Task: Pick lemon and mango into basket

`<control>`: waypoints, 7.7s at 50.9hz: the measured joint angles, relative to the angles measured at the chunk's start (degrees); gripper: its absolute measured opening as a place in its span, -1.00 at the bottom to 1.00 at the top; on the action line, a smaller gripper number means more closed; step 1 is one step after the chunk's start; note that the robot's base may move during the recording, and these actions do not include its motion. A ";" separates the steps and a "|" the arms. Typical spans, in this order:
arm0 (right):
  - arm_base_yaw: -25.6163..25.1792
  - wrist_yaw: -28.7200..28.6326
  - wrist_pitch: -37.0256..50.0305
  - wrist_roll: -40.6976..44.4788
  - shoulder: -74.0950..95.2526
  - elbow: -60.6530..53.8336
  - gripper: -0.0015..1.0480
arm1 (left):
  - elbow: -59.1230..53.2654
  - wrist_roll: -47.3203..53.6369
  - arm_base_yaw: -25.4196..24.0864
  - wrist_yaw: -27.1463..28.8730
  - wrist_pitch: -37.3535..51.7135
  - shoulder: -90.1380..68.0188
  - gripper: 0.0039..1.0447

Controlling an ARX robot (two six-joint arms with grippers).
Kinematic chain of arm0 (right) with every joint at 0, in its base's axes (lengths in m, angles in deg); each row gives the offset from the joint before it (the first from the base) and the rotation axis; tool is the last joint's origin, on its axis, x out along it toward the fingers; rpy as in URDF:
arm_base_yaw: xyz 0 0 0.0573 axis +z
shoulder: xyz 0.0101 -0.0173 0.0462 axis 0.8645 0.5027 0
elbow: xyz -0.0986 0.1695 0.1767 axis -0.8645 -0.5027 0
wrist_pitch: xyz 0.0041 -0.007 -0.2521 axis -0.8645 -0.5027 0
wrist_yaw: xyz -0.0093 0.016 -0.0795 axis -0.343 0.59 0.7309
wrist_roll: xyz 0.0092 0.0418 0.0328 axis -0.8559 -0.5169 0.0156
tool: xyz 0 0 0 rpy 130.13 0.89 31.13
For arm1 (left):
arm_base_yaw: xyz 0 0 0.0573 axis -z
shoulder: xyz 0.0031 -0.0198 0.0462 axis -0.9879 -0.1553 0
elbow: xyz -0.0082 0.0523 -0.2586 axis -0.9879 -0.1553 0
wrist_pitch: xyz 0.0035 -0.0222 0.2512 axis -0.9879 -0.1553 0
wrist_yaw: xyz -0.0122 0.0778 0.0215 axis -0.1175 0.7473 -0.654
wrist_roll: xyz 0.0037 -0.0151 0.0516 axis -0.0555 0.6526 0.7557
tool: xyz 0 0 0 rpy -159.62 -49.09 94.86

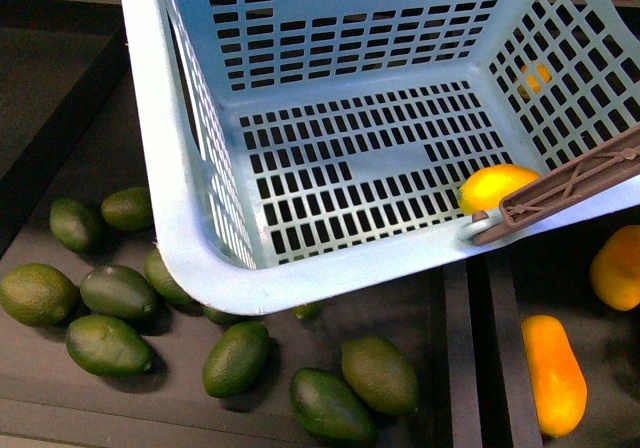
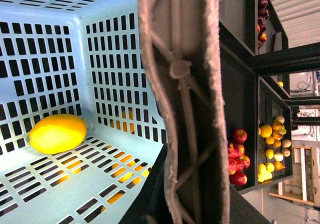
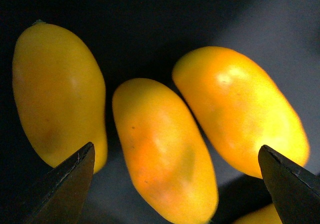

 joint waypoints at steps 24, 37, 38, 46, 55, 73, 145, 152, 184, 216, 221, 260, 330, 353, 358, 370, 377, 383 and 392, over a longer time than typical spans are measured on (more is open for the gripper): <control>6.16 1.31 -6.86 -4.61 11.63 17.51 0.83 | 0.00 -0.04 0.00 -0.13 0.00 0.00 -0.89; 7.37 1.16 -8.44 -5.05 14.99 22.64 0.83 | 0.00 -0.02 0.00 -0.09 0.00 0.00 -0.89; 7.43 1.16 -8.50 -5.05 15.17 22.84 0.83 | 0.02 -0.04 0.00 -0.09 0.00 0.00 -0.89; 7.96 1.16 -9.11 -5.01 17.38 24.74 0.83 | 0.00 0.00 0.00 -0.07 0.00 0.00 -0.89; 8.37 1.09 -9.49 -5.05 19.47 25.62 0.83 | 0.00 0.09 0.00 0.04 0.00 0.00 -0.89; 7.67 2.89 -9.66 -8.31 19.74 23.63 0.42 | 0.02 0.09 0.00 0.09 0.00 0.00 -0.89; 28.17 3.74 -12.63 11.06 -44.17 2.49 0.18 | 0.00 0.07 0.00 -0.13 0.00 0.00 -0.89; 30.84 6.14 -11.45 11.28 -40.09 4.83 0.18 | 0.00 -0.04 -0.02 -0.09 0.00 0.00 -0.89; 25.31 9.20 -17.51 13.97 -46.42 3.80 0.83 | 0.00 -0.22 -0.09 -0.09 0.00 -0.11 -0.89; 18.40 -11.15 23.39 29.00 -69.05 -31.91 -0.96 | 0.00 -0.13 -0.02 -0.11 0.00 -0.11 -0.89; 18.40 -11.13 22.36 28.98 -72.48 -34.42 -0.96 | 0.00 -0.04 -0.02 0.15 0.00 -0.11 -0.89; 18.40 -11.13 10.73 29.03 -93.48 -42.84 -0.96 | 0.00 -0.07 -0.02 -0.09 0.00 -0.11 -0.89; 18.40 -11.02 -19.34 29.11 -123.82 -42.84 -0.75 | 0.00 -0.17 -0.02 -0.13 0.00 -0.13 -0.89; 18.43 -10.97 -19.37 29.11 -123.86 -42.84 0.74 | 0.00 -0.09 0.00 -0.09 0.00 -0.13 -0.89; 18.43 -10.91 -19.37 29.09 -123.89 -42.84 0.85 | 0.00 0.11 0.37 -0.17 0.00 -0.13 -0.89; 18.43 -10.95 -19.45 29.09 -124.04 -42.84 0.83 | 0.00 -0.70 0.66 -1.18 0.00 -0.17 -0.89; 18.43 -10.95 -19.47 29.09 -123.97 -42.84 0.83 | 0.02 -0.33 0.52 -0.72 0.02 -0.17 -0.89; 18.43 -10.99 -19.50 29.11 -123.93 -42.84 0.83 | 0.00 -0.22 0.17 -0.07 0.00 -0.17 -0.89; 18.43 -11.04 -19.52 29.09 -124.02 -42.84 0.83 | 0.00 0.07 -0.02 0.22 0.00 -0.17 -0.89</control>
